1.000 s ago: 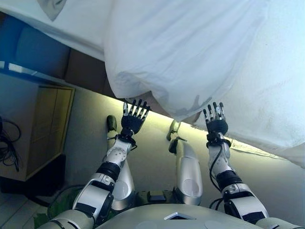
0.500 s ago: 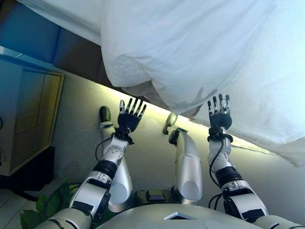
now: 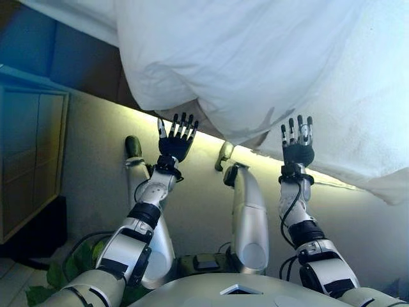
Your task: Make the bed neatly
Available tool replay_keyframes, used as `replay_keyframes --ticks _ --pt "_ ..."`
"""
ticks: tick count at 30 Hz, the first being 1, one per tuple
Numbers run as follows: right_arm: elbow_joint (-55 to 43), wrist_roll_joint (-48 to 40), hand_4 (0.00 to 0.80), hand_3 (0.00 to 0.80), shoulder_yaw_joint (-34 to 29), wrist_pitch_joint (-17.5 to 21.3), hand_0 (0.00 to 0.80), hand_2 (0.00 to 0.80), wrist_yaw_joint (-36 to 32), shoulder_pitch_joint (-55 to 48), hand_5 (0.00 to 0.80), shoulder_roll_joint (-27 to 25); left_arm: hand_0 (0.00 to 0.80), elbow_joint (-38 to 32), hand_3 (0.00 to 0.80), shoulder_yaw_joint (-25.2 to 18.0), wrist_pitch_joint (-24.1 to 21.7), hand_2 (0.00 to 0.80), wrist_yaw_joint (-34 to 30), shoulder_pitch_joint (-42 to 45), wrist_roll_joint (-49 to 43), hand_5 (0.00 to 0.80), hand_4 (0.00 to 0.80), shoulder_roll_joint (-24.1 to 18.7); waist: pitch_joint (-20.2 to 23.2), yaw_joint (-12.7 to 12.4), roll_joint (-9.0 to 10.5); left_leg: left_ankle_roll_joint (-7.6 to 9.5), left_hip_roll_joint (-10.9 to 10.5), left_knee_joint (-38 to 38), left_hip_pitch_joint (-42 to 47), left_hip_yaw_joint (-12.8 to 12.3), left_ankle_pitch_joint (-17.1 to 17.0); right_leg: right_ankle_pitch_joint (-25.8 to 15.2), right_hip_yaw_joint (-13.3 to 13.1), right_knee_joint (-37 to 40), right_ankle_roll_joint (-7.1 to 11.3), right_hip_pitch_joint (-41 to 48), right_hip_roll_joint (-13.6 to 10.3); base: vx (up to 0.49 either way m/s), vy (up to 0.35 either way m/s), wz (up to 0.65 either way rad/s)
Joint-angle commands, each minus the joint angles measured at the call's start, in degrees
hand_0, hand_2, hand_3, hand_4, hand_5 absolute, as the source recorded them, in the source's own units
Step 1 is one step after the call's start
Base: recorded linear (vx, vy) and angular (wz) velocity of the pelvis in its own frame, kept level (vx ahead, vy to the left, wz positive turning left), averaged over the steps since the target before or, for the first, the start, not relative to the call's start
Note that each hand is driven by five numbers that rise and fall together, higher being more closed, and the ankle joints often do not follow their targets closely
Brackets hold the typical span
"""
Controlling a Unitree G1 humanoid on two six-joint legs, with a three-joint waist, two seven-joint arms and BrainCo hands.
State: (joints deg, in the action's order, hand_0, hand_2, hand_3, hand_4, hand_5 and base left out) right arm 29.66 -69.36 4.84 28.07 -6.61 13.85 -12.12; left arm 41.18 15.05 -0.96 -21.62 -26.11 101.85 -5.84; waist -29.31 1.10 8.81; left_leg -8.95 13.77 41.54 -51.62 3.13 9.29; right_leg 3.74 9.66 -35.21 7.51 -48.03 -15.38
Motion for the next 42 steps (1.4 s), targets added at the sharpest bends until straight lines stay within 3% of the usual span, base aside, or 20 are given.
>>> replay_keyframes --ticks 1,8,16,22,31,32,33,34,42 --pt "-5.6 -0.8 0.0 0.0 -3.3 3.4 0.0 0.0 -1.5 -4.0 0.0 -3.5 0.0 -3.4 0.0 2.8 0.1 0.0 -2.5 -0.1 2.7 0.0 0.0 2.3 -0.5 1.1 0.03 6.43 -1.3 1.1 -4.5 0.3 -3.3 1.0 -1.7 -5.9 1.18 -1.6 -0.1 0.011 0.008 -0.06" --pt "-8.9 0.6 0.0 0.0 -3.5 3.7 0.0 0.0 -1.0 -5.2 0.0 -3.9 0.0 -3.7 0.0 3.4 0.5 0.0 -3.1 0.7 5.5 0.0 0.0 3.1 -0.5 2.1 0.07 7.29 -1.7 4.2 -7.1 0.3 -1.8 1.6 -2.4 -8.5 0.49 -4.3 0.2 -0.002 0.001 -0.04" --pt "-14.0 4.2 0.0 0.0 -3.4 4.3 0.0 0.0 3.1 -4.8 0.0 -4.9 0.0 -5.7 0.0 4.6 -2.3 0.0 -1.7 -0.8 4.0 0.0 0.0 4.1 -0.5 3.2 -0.07 7.6 -1.9 7.1 -10.4 0.5 -1.0 2.0 -3.4 -10.9 -0.15 -7.7 0.4 -0.015 0.011 -0.04" --pt "-16.4 6.4 0.0 0.0 -3.1 3.9 0.0 0.0 5.2 -4.3 0.0 -5.6 0.0 -5.9 0.0 3.7 -4.4 0.0 -2.0 -3.3 4.1 0.0 0.0 2.6 -0.5 4.3 0.18 7.7 -1.2 10.1 -13.6 0.6 -0.6 2.1 -4.4 -13.3 -0.99 -11.0 1.2 -0.018 0.041 -0.09" --pt "-16.1 7.0 0.0 0.0 -2.3 3.8 0.0 0.0 4.8 -1.7 0.0 -6.4 0.0 -6.4 0.0 3.1 -6.4 0.0 -3.5 -7.5 4.4 0.0 0.0 0.8 -0.5 5.6 -0.01 7.48 -0.7 8.6 -13.5 -0.6 -1.4 1.7 -4.9 -12.0 -1.48 -11.4 2.2 -0.004 0.05 -0.02" --pt "-16.2 7.4 0.0 0.0 -2.2 3.6 0.0 0.0 5.0 -1.2 0.0 -6.6 0.125 -6.5 0.125 3.0 -6.9 0.125 -3.5 -8.2 4.6 0.125 0.125 0.7 -0.5 5.7 -0.15 7.41 -0.8 8.2 -13.2 -0.8 -1.5 1.6 -5.0 -11.7 -1.5 -11.3 2.2 -0.004 0.101 -0.03" --pt "-16.2 7.7 0.0 0.0 -2.3 3.3 0.0 0.0 5.1 -0.9 0.0 -6.8 0.59 -6.4 0.59 2.9 -7.3 0.59 -3.4 -8.8 4.8 0.59 0.59 0.5 -0.5 5.9 -0.24 7.32 -0.8 8.0 -13.0 -0.8 -1.6 1.5 -5.2 -11.6 -1.48 -11.3 2.2 0.0 0.081 -0.05" --pt "-16.1 7.9 0.0 0.0 -2.3 3.1 0.0 0.0 5.2 -0.5 0.0 -7.0 0.8 -6.3 0.8 2.8 -7.9 0.8 -2.8 -9.5 4.6 0.8 0.8 0.1 -0.5 6.0 -0.37 7.23 -0.8 7.8 -12.8 -0.9 -1.7 1.4 -5.3 -11.5 -1.43 -11.3 2.2 0.001 0.055 -0.07" --pt "-14.7 7.7 0.0 0.0 -2.9 3.1 0.0 0.0 4.1 1.5 0.0 -7.3 0.8 -6.2 0.8 2.1 -9.0 0.8 -3.4 -12.0 6.7 0.8 0.8 -0.5 -0.5 6.5 -1.28 6.73 -0.9 4.8 -9.9 -2.2 -2.5 1.4 -5.3 -9.2 -1.21 -9.3 1.7 -0.007 0.069 -0.04"
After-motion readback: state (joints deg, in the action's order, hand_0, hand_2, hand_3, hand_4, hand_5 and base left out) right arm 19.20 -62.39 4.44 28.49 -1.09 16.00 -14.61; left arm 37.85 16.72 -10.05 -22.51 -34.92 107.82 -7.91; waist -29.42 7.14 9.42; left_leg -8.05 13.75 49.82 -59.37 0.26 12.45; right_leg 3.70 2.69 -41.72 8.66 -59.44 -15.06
